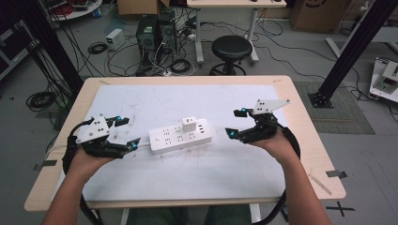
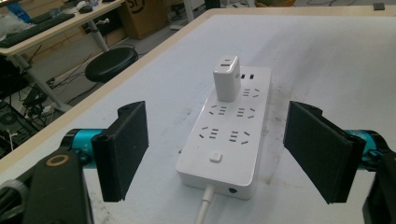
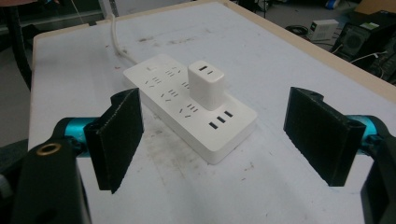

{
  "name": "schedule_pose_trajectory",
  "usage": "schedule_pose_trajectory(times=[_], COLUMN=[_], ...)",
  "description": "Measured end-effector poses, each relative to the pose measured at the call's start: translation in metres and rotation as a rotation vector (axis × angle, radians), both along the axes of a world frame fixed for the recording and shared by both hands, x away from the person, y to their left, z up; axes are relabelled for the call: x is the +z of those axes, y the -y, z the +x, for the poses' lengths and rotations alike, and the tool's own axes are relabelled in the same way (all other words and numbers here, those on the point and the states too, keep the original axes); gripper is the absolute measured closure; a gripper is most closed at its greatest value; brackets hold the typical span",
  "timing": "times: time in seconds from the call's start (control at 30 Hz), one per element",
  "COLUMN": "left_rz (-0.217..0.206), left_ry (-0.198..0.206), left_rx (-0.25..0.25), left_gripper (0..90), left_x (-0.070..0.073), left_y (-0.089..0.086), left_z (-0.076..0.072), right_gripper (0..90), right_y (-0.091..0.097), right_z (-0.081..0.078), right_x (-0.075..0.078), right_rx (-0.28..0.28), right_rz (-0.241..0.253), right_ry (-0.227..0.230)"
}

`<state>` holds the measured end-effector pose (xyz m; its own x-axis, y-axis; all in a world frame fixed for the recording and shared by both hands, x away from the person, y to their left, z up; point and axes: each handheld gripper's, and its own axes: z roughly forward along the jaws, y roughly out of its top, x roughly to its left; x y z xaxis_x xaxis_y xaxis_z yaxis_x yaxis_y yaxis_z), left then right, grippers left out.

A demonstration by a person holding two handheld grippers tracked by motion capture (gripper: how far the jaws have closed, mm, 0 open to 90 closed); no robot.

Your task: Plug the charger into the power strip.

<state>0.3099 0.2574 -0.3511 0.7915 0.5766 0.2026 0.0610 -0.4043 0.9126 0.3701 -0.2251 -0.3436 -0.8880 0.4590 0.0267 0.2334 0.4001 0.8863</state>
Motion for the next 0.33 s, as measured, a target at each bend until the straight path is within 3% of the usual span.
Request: schedule_pose_trajectory(times=[0.33], left_rz=[-0.001], left_ry=[-0.012], left_rx=[0.000], left_gripper=[22.2], left_x=[-0.0030], left_y=[-0.0006], left_z=[0.0024], right_gripper=[20.4], right_y=[-0.0019], right_z=[0.0028], right_x=[-0.0006], right_rx=[0.003], right_rz=[0.001], right_ry=[0.007])
